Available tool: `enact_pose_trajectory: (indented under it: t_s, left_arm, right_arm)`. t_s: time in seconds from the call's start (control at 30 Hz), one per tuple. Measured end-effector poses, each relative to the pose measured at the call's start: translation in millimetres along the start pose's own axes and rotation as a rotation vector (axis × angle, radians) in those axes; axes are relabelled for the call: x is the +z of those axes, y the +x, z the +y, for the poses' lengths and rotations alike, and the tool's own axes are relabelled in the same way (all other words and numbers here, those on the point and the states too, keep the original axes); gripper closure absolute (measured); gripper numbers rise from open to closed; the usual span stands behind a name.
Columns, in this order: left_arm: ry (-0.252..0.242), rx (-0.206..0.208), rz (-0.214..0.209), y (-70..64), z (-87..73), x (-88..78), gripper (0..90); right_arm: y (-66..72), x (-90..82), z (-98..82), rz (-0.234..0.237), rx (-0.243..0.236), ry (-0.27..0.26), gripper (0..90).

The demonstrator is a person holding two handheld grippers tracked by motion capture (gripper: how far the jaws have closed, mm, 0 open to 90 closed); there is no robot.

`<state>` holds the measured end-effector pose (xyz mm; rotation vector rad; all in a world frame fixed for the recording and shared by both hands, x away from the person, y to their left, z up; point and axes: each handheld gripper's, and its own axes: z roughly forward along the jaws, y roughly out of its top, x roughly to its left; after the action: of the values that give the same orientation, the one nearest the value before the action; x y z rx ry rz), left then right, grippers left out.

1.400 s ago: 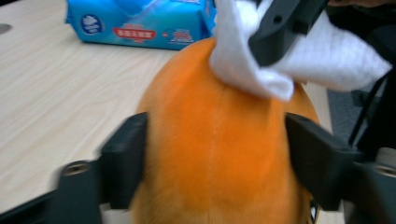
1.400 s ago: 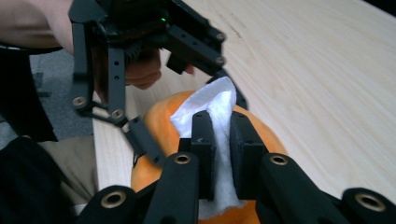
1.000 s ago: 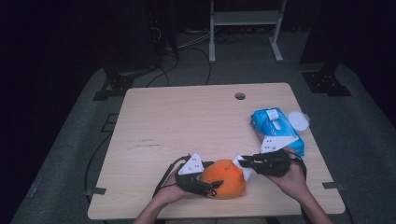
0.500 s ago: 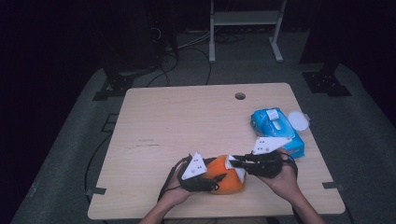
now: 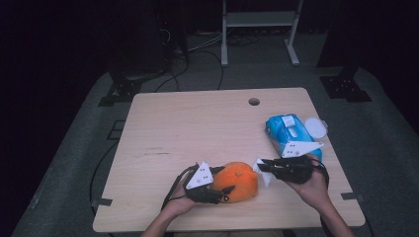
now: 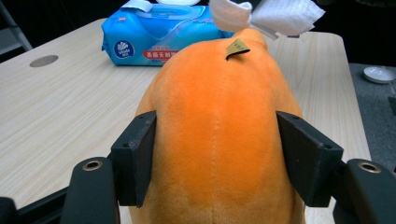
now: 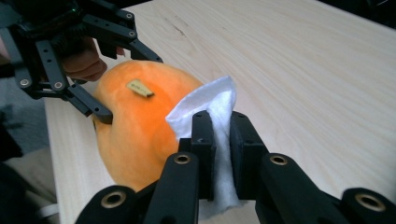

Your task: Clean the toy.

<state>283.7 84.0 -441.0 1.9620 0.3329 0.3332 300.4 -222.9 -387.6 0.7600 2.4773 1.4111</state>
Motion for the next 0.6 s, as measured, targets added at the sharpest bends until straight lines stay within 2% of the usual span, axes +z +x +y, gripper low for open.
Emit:
enact_pose_trajectory:
  t_s: [0.17,0.3,0.37,0.47,0.6]
  left_arm:
    - [0.010,0.023,-0.001,-2.0,1.3,2.5,30.6]
    - [-0.003,0.045,-0.020,-5.1,2.0,4.8,30.7]
    - [-0.001,0.062,-0.020,-8.4,3.5,6.6,30.7]
    - [0.013,0.055,-0.019,-6.2,3.4,4.6,30.7]
    - [0.016,0.024,-0.023,-0.9,0.8,1.3,30.7]
  right_arm:
    - [8.3,15.1,0.3,0.051,-0.004,0.020,81.0]
    - [17.3,15.5,9.3,0.069,-0.029,-0.008,81.0]
    - [20.9,15.9,13.7,0.103,-0.031,-0.025,81.0]
    - [22.9,19.3,14.5,0.091,-0.055,-0.008,81.0]
    - [13.0,16.4,7.1,0.074,-0.020,-0.003,81.0]
